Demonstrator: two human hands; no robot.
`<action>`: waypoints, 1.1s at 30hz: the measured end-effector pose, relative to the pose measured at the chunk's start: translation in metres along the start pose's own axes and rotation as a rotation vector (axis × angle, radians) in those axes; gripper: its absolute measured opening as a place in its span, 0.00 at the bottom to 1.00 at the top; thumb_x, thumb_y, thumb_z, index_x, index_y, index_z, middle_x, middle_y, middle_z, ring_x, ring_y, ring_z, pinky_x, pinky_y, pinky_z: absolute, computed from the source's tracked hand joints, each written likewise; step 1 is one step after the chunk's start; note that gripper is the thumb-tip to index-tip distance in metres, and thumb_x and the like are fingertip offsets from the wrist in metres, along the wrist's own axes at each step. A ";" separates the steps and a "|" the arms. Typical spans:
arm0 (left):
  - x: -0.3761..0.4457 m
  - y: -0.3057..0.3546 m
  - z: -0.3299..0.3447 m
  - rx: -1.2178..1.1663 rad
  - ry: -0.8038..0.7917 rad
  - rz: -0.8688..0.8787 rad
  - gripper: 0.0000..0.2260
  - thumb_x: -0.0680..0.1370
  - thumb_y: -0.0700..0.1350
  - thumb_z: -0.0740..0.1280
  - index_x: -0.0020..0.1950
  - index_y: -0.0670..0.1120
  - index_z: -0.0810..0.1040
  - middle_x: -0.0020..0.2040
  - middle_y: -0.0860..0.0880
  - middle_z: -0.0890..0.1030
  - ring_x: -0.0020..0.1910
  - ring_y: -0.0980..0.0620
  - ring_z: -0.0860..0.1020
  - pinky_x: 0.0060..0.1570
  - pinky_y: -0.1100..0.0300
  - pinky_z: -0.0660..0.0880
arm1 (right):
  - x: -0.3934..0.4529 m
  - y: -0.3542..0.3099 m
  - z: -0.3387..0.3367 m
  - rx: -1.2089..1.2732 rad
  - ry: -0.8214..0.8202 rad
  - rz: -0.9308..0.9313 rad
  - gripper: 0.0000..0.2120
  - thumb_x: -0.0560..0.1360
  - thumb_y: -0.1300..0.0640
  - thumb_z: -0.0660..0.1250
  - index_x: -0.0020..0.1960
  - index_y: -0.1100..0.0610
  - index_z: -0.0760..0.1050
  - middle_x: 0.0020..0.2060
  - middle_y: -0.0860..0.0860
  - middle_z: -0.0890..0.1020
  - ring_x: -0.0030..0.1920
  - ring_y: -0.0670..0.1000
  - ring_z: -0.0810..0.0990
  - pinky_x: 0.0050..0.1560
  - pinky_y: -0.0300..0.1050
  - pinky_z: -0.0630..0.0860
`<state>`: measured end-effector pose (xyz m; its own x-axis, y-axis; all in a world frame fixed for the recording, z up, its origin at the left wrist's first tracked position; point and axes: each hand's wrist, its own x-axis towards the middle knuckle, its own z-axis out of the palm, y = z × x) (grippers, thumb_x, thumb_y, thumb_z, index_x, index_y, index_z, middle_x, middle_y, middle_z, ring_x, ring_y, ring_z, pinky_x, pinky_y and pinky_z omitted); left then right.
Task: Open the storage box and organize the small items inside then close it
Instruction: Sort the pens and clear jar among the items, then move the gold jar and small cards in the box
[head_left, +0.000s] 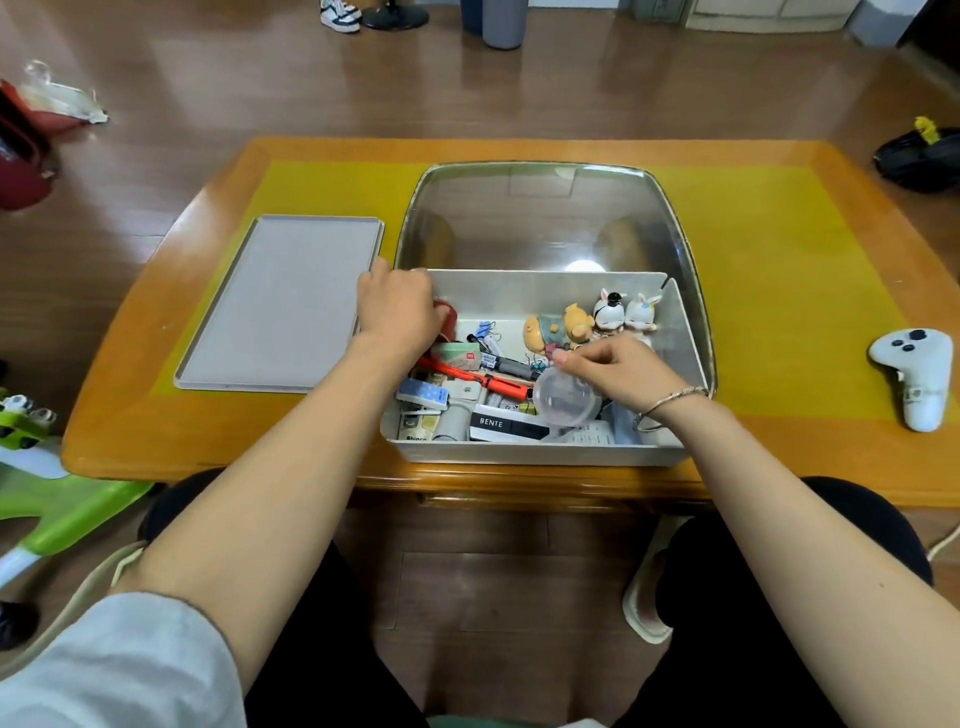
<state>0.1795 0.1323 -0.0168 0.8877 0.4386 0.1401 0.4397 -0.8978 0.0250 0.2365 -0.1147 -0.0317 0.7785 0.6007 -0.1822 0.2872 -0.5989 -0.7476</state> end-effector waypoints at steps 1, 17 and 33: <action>0.001 0.003 0.002 0.041 -0.031 -0.001 0.19 0.75 0.58 0.67 0.53 0.42 0.79 0.49 0.41 0.82 0.59 0.41 0.69 0.51 0.52 0.65 | 0.000 0.000 0.000 0.008 -0.002 -0.009 0.23 0.74 0.43 0.65 0.27 0.57 0.71 0.24 0.54 0.67 0.27 0.49 0.65 0.34 0.42 0.64; -0.003 0.018 0.018 0.084 -0.246 -0.096 0.25 0.70 0.67 0.66 0.51 0.46 0.79 0.53 0.45 0.78 0.66 0.42 0.63 0.63 0.45 0.60 | 0.027 -0.011 0.005 -0.216 0.077 -0.081 0.04 0.73 0.59 0.69 0.44 0.57 0.83 0.42 0.50 0.84 0.33 0.36 0.72 0.34 0.22 0.63; -0.017 0.034 0.006 -0.565 0.077 0.336 0.27 0.70 0.55 0.74 0.66 0.53 0.72 0.60 0.52 0.78 0.59 0.49 0.67 0.53 0.56 0.63 | 0.051 -0.052 -0.004 0.220 0.031 -0.063 0.13 0.73 0.44 0.68 0.49 0.53 0.73 0.37 0.64 0.82 0.29 0.56 0.78 0.32 0.50 0.75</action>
<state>0.1797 0.0946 -0.0246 0.9425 0.1455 0.3008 -0.0179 -0.8769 0.4803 0.2638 -0.0552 0.0008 0.7805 0.6149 -0.1132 0.2102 -0.4285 -0.8787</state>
